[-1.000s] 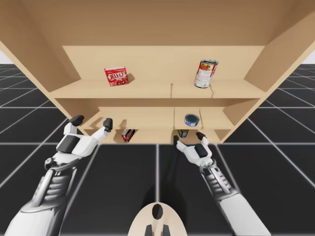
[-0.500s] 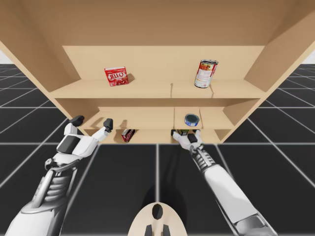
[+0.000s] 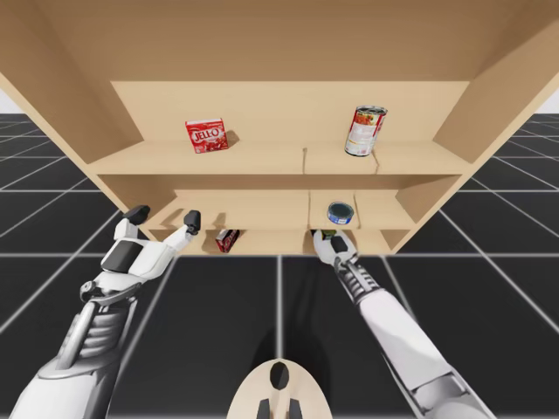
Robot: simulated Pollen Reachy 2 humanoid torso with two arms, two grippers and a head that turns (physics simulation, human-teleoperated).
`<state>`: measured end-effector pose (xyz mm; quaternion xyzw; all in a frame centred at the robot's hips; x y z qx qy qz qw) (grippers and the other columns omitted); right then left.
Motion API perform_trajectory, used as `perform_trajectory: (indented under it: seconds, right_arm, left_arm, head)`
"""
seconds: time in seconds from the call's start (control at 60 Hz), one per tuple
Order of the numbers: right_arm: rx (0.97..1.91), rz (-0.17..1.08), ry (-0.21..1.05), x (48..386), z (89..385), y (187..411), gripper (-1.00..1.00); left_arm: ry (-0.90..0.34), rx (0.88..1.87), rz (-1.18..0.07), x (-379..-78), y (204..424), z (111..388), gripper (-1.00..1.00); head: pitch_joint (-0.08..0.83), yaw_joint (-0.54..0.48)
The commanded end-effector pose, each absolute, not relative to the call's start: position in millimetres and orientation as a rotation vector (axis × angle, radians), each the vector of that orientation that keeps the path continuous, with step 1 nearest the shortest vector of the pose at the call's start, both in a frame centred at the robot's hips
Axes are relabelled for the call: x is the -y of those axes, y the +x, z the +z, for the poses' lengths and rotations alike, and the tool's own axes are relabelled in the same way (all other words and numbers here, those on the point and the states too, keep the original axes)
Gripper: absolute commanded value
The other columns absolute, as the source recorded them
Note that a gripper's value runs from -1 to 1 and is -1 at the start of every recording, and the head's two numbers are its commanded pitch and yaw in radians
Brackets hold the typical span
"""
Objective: Find the potted meat can on the shelf and bring it to me.
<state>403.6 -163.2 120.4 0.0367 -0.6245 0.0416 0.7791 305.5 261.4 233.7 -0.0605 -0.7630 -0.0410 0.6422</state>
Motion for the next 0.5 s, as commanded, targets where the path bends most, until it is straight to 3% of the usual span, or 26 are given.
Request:
perform_trajectory:
  seconds: [0.017, 0.217, 0.5]
  right_arm:
    - [1.42, 0.067, 0.195, 112, 124, 386, 1.0]
    - [1.539, 0.099, 0.14, 125, 142, 352, 1.0]
    - [1.484, 0.112, 0.207, 144, 137, 283, 1.0]
  left_arm:
    - [-0.138, 1.74, -0.091, -262, 306, 234, -1.0]
    - [-0.139, 1.743, -0.093, -261, 306, 234, -1.0]
    - [-0.136, 1.742, -0.096, -259, 306, 233, -1.0]
  head:
    - [0.601, -0.19]
    - [0.599, -0.19]
    - [0.593, -0.2]
